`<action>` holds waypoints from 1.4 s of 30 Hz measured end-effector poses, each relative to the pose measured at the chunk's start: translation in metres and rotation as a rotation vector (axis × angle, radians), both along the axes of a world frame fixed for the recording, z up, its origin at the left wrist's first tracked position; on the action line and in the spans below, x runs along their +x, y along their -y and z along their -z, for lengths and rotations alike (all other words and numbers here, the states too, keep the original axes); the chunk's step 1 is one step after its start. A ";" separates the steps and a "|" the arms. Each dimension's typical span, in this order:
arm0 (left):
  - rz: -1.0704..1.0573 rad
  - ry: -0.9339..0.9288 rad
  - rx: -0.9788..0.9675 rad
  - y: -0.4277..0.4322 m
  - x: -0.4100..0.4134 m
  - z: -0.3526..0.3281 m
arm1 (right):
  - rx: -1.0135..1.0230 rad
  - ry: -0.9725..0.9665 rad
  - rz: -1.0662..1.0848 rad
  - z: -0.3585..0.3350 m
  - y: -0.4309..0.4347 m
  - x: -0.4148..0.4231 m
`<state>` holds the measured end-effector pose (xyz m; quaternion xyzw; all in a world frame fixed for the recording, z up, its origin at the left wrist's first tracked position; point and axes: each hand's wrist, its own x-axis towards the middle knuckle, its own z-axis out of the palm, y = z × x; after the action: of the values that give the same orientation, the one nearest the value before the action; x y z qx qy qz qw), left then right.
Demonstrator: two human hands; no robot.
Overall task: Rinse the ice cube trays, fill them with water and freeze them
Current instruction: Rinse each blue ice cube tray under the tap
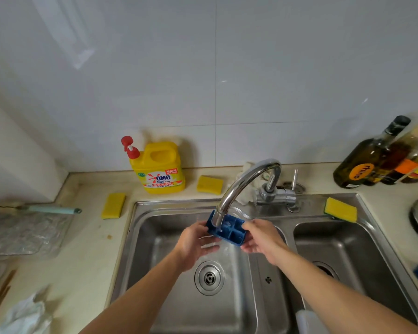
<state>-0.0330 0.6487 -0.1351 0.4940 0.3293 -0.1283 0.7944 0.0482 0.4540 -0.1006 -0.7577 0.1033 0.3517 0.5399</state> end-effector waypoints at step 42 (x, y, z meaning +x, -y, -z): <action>0.082 -0.042 0.414 0.007 0.005 -0.021 | -0.103 0.147 -0.096 0.018 -0.045 -0.028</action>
<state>-0.0280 0.6413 -0.1138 0.6568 0.3447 -0.1005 0.6631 0.0204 0.4992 -0.1186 -0.8123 0.0450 0.3147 0.4889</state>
